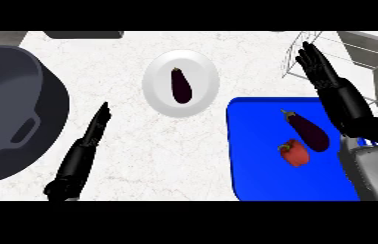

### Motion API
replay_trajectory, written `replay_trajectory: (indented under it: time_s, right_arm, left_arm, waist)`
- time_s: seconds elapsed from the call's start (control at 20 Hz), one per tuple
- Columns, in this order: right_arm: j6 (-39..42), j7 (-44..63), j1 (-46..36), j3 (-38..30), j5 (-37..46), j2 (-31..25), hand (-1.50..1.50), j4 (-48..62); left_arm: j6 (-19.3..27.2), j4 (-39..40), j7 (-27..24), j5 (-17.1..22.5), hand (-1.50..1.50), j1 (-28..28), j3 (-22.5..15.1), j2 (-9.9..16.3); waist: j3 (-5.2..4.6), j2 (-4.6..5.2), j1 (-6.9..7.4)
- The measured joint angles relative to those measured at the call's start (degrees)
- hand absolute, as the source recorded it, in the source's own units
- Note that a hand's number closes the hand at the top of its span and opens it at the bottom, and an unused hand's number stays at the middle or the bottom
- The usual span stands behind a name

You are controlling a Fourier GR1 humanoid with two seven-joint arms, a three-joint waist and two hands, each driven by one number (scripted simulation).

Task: Pick the bell pepper from the tray and place it in the tiered shelf

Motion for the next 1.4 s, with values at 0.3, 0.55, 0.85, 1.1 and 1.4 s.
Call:
replay_trajectory:
  time_s: [0.3, 0.55, 0.85, 1.1, 1.4]
  right_arm:
    - [2.82, -6.28, 4.23, 4.98, 1.51, 3.41, 1.50, -4.56]
    - [-13.36, -9.58, 11.50, 1.02, 13.38, 4.00, -1.50, -3.03]
    - [-19.37, -18.31, 25.84, 8.24, 20.79, 9.46, -1.50, -7.61]
    - [-25.62, -13.13, 33.87, 8.20, 30.62, 6.07, -1.50, -15.13]
    - [-25.35, 0.84, 39.43, 7.25, 44.23, -0.64, -1.50, -23.65]
  left_arm:
    - [-1.33, 3.54, 6.00, 5.33, 0.00, 0.64, 8.30, 3.75]
    - [-2.68, 7.04, 8.81, 9.15, 0.00, 2.79, 12.22, 5.33]
    - [-5.24, 8.96, 12.11, 10.99, 0.00, 0.96, 14.84, 6.08]
    - [-6.89, 9.44, 12.42, 11.74, 0.00, 1.22, 16.37, 6.98]
    - [-6.55, 9.21, 13.38, 11.11, 0.00, 0.66, 16.05, 6.25]
  waist:
    - [0.34, -1.24, 0.34]
    - [0.31, -1.56, -1.21]
    - [0.39, -1.65, -0.45]
    - [0.30, -1.78, -0.60]
    - [0.19, -1.70, -0.47]
